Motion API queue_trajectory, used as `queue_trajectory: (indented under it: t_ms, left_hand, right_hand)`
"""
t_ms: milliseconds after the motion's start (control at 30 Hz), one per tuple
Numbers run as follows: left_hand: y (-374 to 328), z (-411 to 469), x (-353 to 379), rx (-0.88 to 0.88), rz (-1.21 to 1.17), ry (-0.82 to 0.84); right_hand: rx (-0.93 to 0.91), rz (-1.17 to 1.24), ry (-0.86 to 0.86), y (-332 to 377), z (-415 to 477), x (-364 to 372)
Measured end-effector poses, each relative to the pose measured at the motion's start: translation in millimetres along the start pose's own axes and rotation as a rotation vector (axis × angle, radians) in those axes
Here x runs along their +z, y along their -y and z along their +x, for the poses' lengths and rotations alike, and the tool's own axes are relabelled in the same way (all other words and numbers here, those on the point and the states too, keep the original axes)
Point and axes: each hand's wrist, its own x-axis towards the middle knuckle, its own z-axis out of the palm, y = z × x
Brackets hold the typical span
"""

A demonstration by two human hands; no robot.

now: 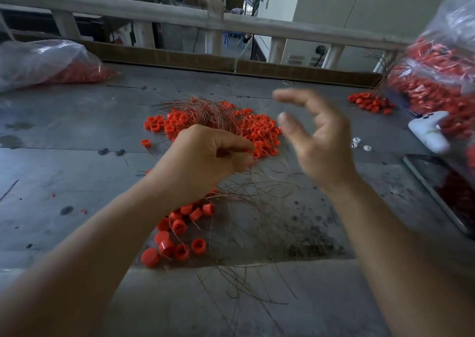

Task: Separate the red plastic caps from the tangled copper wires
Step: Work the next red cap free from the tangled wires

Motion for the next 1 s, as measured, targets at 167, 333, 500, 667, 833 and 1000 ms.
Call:
queue_trajectory:
  t_ms: [167, 333, 500, 667, 833, 1000]
  left_hand:
    - [-5.9, -4.6, 0.9, 0.064, 0.046, 0.044]
    - [-5.3, -4.4, -3.8, 0.077, 0.049, 0.062]
    - [-3.8, -2.6, -11.7, 0.055, -0.012, 0.022]
    - [-1.8, -2.1, -16.5, 0.012, -0.213, -0.041]
    - [2.9, -1.6, -18.6, -0.139, -0.818, -0.020]
    - [1.8, -1.1, -14.6, -0.179, -0.912, 0.013]
  right_hand:
    - [-0.198, -0.109, 0.319, 0.6, -7.0, 7.6]
    - [-0.219, -0.133, 0.289, 0.6, -2.3, 2.6]
    - [-0.134, -0.150, 0.239, -1.0, 0.0, -2.0]
    - [-0.063, -0.111, 0.170, -0.6, -0.2, -1.8]
    - [0.018, 0.130, 0.030, 4.7, 3.3, -8.3]
    - [0.055, 0.188, 0.146, 9.4, 0.0, -2.4]
